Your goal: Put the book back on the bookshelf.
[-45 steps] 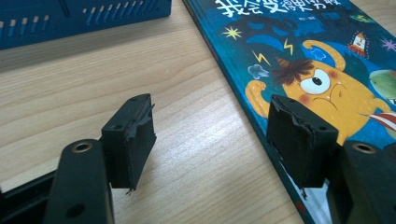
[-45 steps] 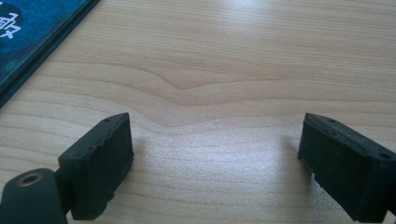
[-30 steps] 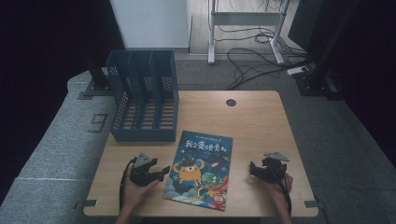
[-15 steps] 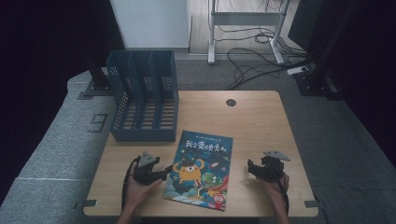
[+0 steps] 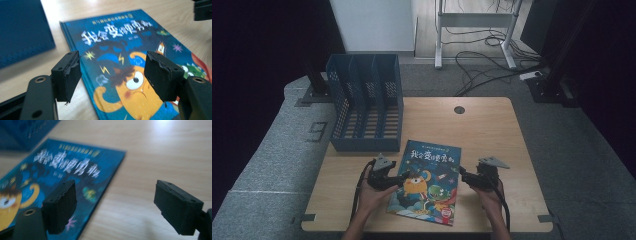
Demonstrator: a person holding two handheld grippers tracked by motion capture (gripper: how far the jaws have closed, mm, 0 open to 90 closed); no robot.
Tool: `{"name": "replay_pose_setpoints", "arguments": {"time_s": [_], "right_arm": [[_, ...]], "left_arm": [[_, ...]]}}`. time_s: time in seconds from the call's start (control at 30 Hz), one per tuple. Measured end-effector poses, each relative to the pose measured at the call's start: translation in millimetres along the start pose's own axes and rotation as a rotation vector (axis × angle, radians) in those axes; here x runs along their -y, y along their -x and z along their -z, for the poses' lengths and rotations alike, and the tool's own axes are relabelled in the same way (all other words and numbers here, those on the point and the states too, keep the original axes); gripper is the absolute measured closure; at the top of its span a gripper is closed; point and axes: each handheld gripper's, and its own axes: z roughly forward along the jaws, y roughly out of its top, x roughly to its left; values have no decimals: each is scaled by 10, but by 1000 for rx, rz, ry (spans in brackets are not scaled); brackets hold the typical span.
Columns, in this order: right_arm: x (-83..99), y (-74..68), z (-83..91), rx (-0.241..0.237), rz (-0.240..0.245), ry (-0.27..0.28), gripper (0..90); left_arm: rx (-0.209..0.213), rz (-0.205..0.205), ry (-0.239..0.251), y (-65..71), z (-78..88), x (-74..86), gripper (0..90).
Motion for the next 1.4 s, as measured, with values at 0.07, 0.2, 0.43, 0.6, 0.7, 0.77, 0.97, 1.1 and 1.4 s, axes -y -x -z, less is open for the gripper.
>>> {"name": "replay_pose_setpoints", "arguments": {"time_s": [0.07, 0.2, 0.43, 0.6, 0.7, 0.77, 0.97, 1.1, 1.4], "right_arm": [[22, -71, -28, 12, 33, -12, 168], [71, -167, -35, -5, 51, -19, 168], [145, -282, -76, -14, 84, -38, 170], [182, -356, -168, -34, 101, -75, 177], [204, -376, -201, -43, 103, -85, 177], [212, -389, -214, -41, 105, -87, 177], [225, -385, -237, -40, 106, -91, 175], [235, -387, -250, -42, 103, -96, 175], [251, -426, -297, -56, 107, -105, 178]], "left_arm": [[13, 17, 13, 0, 2, -14, 288], [25, 3, 6, 21, -33, -49, 293], [38, -8, -30, 55, -128, -12, 291], [39, 20, -76, 42, -195, 45, 285], [33, 21, -99, 48, -238, 88, 284], [34, 22, -106, 54, -251, 101, 283], [48, 31, -121, 61, -296, 129, 279], [45, 33, -116, 83, -296, 138, 273], [30, 29, -124, 58, -269, 162, 262]]}}
